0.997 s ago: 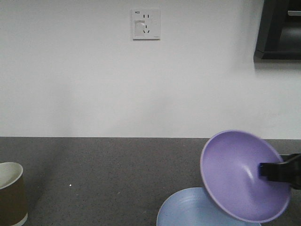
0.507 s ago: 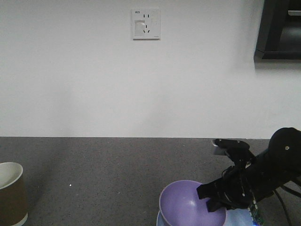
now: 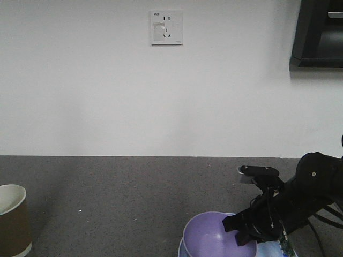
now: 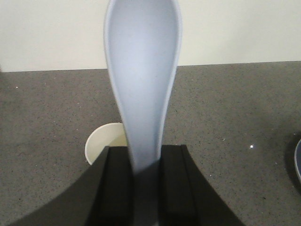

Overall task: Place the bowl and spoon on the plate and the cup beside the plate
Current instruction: 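Lower the lavender bowl onto the blue plate and release, then move the left gripper over the bowl and drop the spoon in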

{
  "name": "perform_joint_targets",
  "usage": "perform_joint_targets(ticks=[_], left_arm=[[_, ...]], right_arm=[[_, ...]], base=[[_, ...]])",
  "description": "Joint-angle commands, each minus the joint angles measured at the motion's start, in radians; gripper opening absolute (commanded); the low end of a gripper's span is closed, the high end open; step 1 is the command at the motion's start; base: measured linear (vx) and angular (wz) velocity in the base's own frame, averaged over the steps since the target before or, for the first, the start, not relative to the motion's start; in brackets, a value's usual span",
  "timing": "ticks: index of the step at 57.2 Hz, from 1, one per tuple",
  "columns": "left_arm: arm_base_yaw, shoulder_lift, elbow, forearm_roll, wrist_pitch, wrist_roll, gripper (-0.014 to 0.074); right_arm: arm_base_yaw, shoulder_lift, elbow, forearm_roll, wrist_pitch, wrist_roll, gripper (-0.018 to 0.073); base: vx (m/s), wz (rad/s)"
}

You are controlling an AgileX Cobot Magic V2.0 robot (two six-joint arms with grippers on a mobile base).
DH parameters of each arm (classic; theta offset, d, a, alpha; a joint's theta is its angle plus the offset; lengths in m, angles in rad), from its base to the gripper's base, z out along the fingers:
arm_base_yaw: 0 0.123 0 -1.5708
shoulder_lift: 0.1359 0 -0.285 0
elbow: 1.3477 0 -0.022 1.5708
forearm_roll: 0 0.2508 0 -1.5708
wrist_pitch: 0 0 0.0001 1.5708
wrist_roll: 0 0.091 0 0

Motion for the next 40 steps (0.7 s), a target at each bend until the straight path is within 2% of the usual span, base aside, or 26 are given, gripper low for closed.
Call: perform_joint_targets(ticks=[1,19,24,31,40], left_arm=[[-0.001,-0.004,-0.033,-0.011,-0.075,-0.002,-0.0006],[-0.001,-0.004,-0.033,-0.013,-0.057,-0.002,-0.0006],[-0.001,-0.004,-0.033,-0.015,-0.055,-0.002,-0.0006],[-0.001,-0.004,-0.033,-0.034,-0.057,0.000,-0.0006],[-0.001,0.014,-0.035,-0.070,-0.062,0.031,-0.0003]], right_arm=[[0.000,-0.047,-0.036,0.005,-0.032,0.002,0.0141],[0.000,-0.054,-0.036,0.009,-0.035,0.002,0.0466],[0.000,-0.074,-0.036,0.009,-0.046,0.002,0.0529],[0.000,-0.133,-0.036,0.005,-0.064,0.002,0.0578],[-0.001,-0.263,-0.036,-0.013,-0.068,0.003,0.0584]], base=[[0.00,0.00],[0.00,0.00],[0.00,0.00],[0.00,0.00],[0.00,0.00]])
